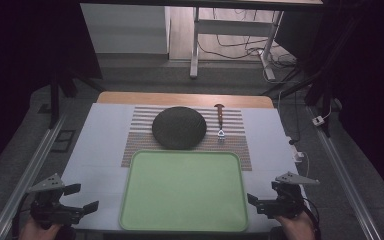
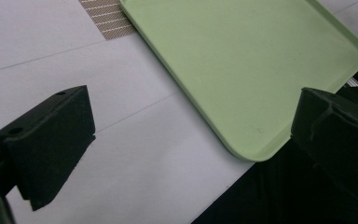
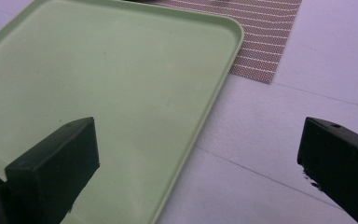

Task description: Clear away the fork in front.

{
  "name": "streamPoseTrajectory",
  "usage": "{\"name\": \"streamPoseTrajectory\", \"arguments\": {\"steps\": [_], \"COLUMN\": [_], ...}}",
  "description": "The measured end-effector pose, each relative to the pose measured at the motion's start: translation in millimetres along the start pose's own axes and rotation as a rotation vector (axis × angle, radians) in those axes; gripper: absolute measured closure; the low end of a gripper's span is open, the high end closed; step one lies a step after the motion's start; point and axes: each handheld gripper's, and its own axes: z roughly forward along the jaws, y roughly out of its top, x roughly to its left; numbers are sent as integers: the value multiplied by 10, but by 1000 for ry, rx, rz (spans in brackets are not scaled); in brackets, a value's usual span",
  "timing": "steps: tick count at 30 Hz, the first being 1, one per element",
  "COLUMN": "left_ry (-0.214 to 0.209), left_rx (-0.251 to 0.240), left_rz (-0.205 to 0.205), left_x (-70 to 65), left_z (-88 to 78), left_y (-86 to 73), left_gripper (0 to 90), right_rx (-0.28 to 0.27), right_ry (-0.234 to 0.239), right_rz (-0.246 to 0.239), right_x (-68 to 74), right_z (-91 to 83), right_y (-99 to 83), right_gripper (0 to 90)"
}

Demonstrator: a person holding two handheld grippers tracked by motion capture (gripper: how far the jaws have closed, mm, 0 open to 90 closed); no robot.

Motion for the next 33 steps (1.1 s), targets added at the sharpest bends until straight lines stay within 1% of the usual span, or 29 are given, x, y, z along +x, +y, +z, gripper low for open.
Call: {"name": "streamPoseTrajectory", "arguments": {"steps": [3,4,6,8,12,14,15,16,17,18,23,24,25,26,30,33], "left_ry": [0,0,-1,-1,1,3,5,7,9,10,11,10,10,11,16,24], "left_rx": [-6,-10,-13,-15,-9,-6,-5,-4,-2,0,4,4,4,5,12,12], "left_rz": [2,2,1,0,2,2,2,4,9,12,13,13,13,15,23,32], "left_x": [-5,-7,-7,-5,-6,-10,-12,-15,-17,-20,-23,-23,-23,-26,-33,-44], "left_z": [-6,-11,-12,-14,-11,-7,-4,-2,-2,1,7,7,7,9,15,14], "left_y": [-4,-7,-8,-9,-9,-7,-6,-6,-4,-3,0,1,1,2,6,7], "left_gripper": [0,0,0,0,0,1,4,4,7,7,11,11,11,11,16,16], "right_rx": [4,1,-10,-22,-32,-33,-28,-28,-31,-32,-38,-33,-33,-36,-38,-40], "right_ry": [-2,5,15,7,10,18,45,45,53,50,56,66,66,99,107,108], "right_rz": [-1,-8,-5,-20,-29,-35,-30,-30,-46,-57,-74,-70,-70,-69,-94,-99], "right_x": [7,8,13,18,29,35,44,44,61,69,57,52,52,56,73,67], "right_z": [1,-2,-7,-13,-10,9,33,33,52,58,87,96,96,123,174,193], "right_y": [2,2,8,20,36,42,52,52,66,76,119,126,126,140,177,197], "right_gripper": [0,0,0,0,0,0,0,0,0,0,0,0,0,0,0,0]}}
